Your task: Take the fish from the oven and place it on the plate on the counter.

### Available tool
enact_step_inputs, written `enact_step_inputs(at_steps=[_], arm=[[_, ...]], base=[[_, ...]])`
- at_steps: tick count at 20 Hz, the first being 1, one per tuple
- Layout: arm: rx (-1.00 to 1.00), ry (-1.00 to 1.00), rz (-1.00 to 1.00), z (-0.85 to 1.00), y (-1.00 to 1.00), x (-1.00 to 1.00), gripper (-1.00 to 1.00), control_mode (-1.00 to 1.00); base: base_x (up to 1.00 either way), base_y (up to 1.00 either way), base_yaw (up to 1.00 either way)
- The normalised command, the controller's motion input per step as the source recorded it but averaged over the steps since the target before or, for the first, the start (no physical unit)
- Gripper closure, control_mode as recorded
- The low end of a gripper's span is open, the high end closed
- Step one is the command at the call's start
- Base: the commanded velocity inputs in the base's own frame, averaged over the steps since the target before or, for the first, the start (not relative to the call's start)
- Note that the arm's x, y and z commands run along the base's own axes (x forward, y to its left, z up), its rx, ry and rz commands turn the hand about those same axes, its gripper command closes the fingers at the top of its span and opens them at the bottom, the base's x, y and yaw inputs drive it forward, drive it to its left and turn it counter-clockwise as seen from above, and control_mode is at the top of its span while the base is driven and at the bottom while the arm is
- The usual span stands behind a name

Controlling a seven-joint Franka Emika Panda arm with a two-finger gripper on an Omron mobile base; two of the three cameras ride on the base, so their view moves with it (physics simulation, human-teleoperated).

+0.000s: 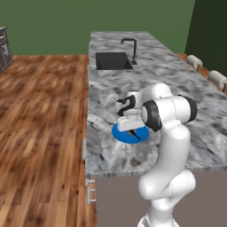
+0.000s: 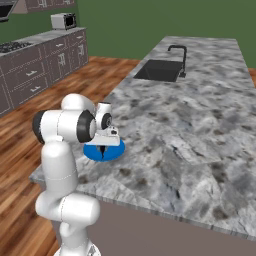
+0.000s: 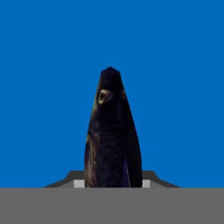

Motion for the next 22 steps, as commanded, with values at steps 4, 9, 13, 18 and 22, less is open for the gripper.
enact_step_inputs(at_steps=[4,9,13,18,22], arm=[[0.0,0.02,0.0,-0.1,0.0,0.1,1.0,-1.0],[0.0,0.0,0.0,-0.04,0.0,0.12,1.0,-1.0],[0.0,0.0,0.0,0.0,0.0,0.01,-1.0,-1.0],[-0.01,0.0,0.0,0.1,0.0,0.0,-1.0,-1.0],[-0.04,0.0,0.01,0.19,0.0,0.0,-1.0,-1.0]], base=[[0.0,0.0,0.0],[0.0,0.0,0.0],[0.0,0.0,0.0],[0.0,0.0,0.0],[0.0,0.0,0.0]])
